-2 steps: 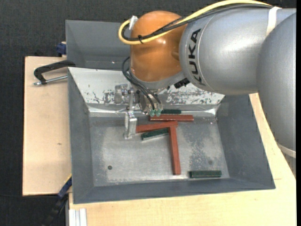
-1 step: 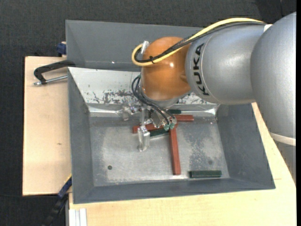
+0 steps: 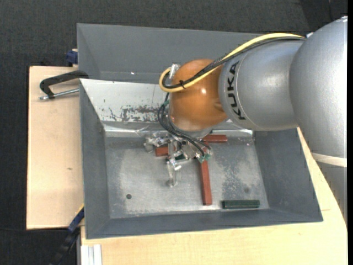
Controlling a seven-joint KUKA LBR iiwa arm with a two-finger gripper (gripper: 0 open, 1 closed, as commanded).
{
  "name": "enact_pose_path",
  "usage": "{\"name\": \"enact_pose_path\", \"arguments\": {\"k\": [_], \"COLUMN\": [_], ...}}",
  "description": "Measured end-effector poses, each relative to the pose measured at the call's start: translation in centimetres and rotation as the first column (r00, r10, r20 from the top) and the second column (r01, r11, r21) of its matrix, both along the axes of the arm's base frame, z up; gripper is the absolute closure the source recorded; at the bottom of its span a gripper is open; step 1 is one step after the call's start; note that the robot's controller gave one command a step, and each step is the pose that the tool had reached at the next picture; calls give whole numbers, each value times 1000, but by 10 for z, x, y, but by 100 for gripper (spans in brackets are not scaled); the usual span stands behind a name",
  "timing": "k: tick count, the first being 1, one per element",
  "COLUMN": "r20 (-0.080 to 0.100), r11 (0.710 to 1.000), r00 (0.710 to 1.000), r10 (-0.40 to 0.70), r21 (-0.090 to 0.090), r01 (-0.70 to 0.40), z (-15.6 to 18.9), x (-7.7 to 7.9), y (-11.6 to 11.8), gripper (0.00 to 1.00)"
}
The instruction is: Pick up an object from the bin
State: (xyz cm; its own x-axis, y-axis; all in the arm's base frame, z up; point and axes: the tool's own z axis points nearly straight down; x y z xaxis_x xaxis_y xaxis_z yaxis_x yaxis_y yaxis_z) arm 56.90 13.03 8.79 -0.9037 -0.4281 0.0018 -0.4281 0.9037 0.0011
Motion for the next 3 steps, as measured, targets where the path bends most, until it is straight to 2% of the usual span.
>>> {"name": "enact_pose_path", "arguments": {"k": [1,2,3], "r20": [5,9,9], "r11": [997,997,997], "r00": [997,997,997], "r10": [77,80,80], "r21": [4,3,3], "r01": [-77,-80,-80], "z": [9,-9,-9], "x": [11,28,28], "y": [-43,-66,-66], "gripper": [0,100,100]}}
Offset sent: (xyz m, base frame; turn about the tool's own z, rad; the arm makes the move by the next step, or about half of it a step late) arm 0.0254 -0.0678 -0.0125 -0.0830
